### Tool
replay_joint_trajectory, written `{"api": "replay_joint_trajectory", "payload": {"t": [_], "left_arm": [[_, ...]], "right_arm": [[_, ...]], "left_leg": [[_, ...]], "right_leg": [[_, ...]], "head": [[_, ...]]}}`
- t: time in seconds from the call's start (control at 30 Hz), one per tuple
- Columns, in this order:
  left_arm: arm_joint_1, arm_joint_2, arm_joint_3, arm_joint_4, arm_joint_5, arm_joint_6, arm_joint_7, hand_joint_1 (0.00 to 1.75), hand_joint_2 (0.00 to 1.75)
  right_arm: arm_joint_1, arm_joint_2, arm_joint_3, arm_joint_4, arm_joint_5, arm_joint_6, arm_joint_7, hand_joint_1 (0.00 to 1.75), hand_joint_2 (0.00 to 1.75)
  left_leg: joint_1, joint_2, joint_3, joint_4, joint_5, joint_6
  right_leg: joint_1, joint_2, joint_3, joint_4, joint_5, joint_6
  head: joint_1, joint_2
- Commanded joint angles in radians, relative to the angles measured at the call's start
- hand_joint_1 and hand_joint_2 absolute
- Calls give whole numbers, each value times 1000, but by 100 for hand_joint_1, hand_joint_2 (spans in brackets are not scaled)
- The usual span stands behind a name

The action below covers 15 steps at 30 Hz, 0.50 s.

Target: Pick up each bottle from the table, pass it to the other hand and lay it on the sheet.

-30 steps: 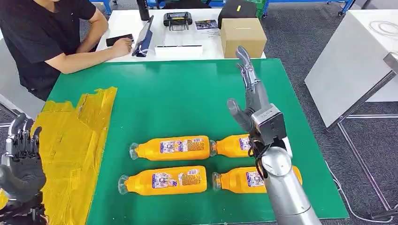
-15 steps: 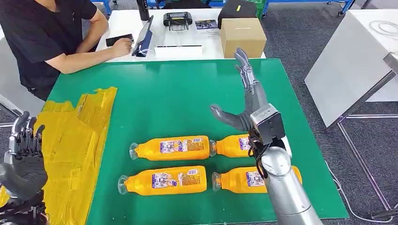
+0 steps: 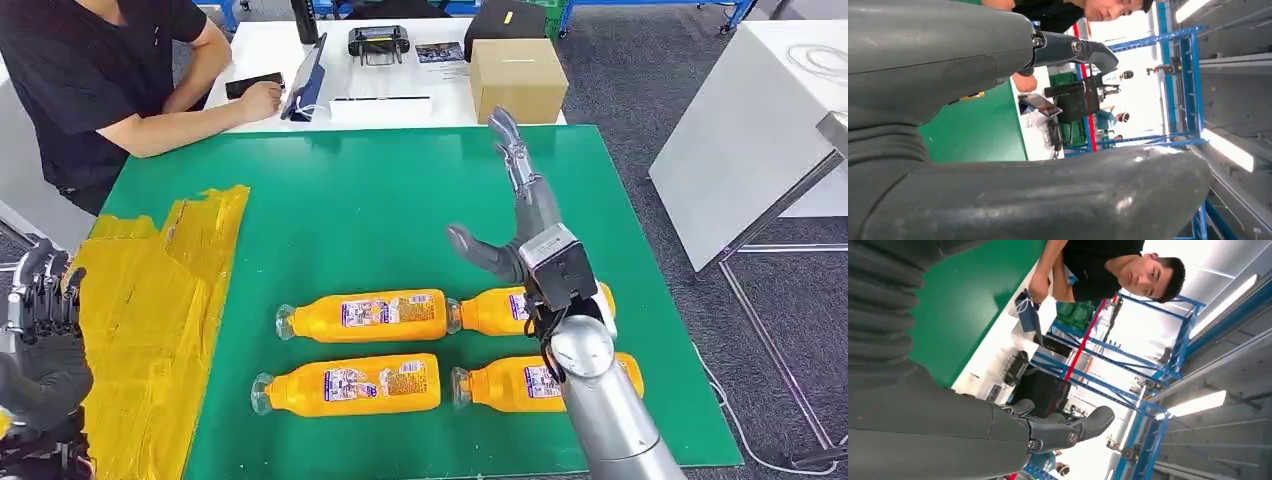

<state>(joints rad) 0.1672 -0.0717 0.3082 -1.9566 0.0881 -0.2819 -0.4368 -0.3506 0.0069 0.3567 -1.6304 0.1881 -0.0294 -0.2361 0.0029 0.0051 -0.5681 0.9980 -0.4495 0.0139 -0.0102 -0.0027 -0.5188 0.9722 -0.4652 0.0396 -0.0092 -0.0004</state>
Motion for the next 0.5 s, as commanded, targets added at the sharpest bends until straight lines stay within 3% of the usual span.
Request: {"api": "replay_joint_trajectory", "payload": {"t": [0.03, 0.23, 0.27, 0.47, 0.5], "left_arm": [[-32, 1, 30, 51, 6, -5, -3, 0, 0], [-38, -2, 32, 54, 0, -8, -5, 0, 0], [-40, -2, 31, 55, 0, -13, -5, 0, 0], [-47, -10, 40, 51, -33, 19, -1, 0, 0], [-50, -12, 43, 52, -31, 25, -2, 0, 0]], "right_arm": [[-50, -14, 37, 52, 2, -4, 8, 0, 0], [-61, -14, 46, 57, 7, -1, 16, 0, 0], [-65, -13, 50, 59, 6, 2, 19, 0, 175], [-61, -14, 52, 59, 8, 2, 24, 0, 175], [-61, -15, 53, 58, 9, 2, 25, 0, 0]], "left_leg": [[0, 0, 1, 0, 0, 0], [1, 1, 2, 0, 0, -1], [0, 0, 1, 0, 0, 0], [1, 1, 3, -1, -1, -1], [1, 1, 2, 0, 0, 0]], "right_leg": [[0, 1, 1, -1, 0, -1], [1, 1, 2, -1, 0, -1], [0, 1, 1, 0, 0, -1], [1, 2, 3, -1, 0, -1], [1, 1, 2, -1, 0, -1]], "head": [[0, 0], [0, 0], [0, 0], [0, 0], [0, 0]]}}
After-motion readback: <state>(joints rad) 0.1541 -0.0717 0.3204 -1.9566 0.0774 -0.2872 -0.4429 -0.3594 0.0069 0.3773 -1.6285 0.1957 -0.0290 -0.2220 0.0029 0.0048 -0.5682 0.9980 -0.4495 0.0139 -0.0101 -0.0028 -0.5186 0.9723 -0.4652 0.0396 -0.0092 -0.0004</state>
